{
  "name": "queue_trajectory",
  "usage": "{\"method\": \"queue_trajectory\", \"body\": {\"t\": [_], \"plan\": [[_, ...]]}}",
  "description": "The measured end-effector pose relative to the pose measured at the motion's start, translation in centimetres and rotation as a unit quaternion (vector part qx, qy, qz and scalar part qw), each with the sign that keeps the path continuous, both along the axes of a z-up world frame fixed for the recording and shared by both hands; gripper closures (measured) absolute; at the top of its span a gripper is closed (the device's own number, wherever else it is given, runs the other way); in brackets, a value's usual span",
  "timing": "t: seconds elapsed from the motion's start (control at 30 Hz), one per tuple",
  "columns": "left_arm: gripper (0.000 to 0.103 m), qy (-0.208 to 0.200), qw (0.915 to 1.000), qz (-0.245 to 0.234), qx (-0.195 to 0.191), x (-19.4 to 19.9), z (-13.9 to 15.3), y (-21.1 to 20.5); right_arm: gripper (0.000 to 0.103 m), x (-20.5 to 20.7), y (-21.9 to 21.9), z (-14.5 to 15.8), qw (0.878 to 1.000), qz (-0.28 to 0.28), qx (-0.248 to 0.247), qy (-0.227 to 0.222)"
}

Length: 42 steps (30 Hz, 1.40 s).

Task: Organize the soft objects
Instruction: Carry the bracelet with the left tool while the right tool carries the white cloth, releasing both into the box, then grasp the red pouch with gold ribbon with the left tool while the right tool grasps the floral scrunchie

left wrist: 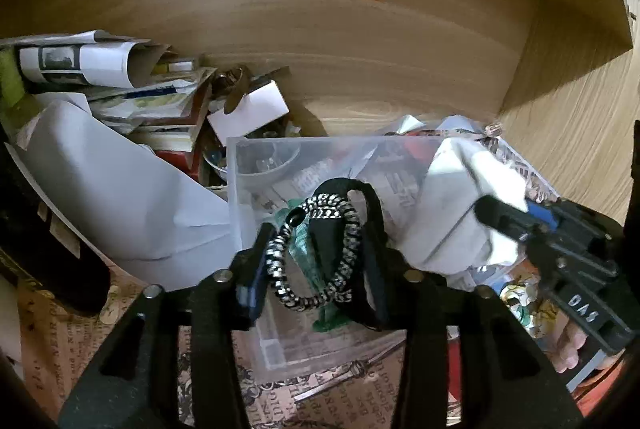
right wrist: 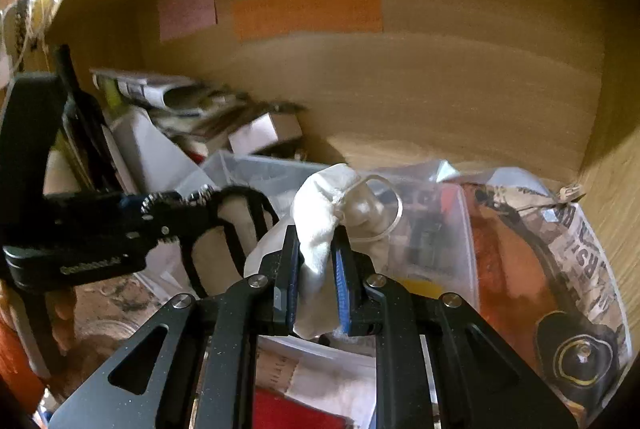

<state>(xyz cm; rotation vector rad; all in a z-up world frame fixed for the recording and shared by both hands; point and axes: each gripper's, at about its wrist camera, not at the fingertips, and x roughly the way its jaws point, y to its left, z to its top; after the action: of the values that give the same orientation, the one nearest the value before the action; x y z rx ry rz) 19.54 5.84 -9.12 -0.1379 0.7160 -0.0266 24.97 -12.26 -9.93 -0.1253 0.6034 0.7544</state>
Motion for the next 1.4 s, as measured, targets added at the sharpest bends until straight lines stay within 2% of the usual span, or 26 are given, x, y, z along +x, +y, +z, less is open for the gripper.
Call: {"method": "queue_trajectory", "body": {"t": [0.07,0.2,0.3,0.43,0.63,0.87,1.07,1.23,1.4], "plan": [[0.044,0.001,1.0000,0.000,-0.004,0.0,-0.1,0.1,0.086,0.1,0.4,-0.4,1.000,0.002,-0.009,0.004],[0.038,0.003,0.9999,-0.008,-0.011,-0.1,0.1,-0.1,0.086,0.2,0.6,-0.9,1.000,-0.001,-0.024,0.005],[0.032,0.000,0.9999,-0.010,-0.001,-0.3,0.3,-0.5,0.080,0.2,0.5,-0.9,1.000,-0.005,-0.030,0.003],[0.028,-0.008,0.9999,-0.010,0.000,-0.9,0.7,-0.6,0.051,0.0,0.3,-0.7,0.999,-0.012,-0.032,-0.003],[0.026,-0.019,0.9998,-0.009,-0.003,-2.1,1.8,-0.5,0.045,-1.1,-0.3,0.5,1.000,-0.008,-0.015,-0.014],[0.014,-0.053,0.9985,-0.009,0.012,-4.5,3.6,-1.3,0.035,-3.6,-3.2,3.3,0.998,-0.023,0.006,-0.062],[0.007,-0.058,0.9980,-0.021,0.011,-6.2,3.6,-2.3,0.028,-5.2,-6.2,4.0,0.995,-0.048,0.004,-0.083],[0.006,-0.043,0.9983,-0.037,0.014,-7.1,2.3,-4.0,0.027,-5.6,-8.5,2.7,0.995,-0.071,-0.009,-0.066],[0.006,-0.017,0.9981,-0.058,0.011,-7.5,0.5,-5.9,0.027,-5.2,-10.2,0.1,0.996,-0.085,-0.018,-0.020]]}}
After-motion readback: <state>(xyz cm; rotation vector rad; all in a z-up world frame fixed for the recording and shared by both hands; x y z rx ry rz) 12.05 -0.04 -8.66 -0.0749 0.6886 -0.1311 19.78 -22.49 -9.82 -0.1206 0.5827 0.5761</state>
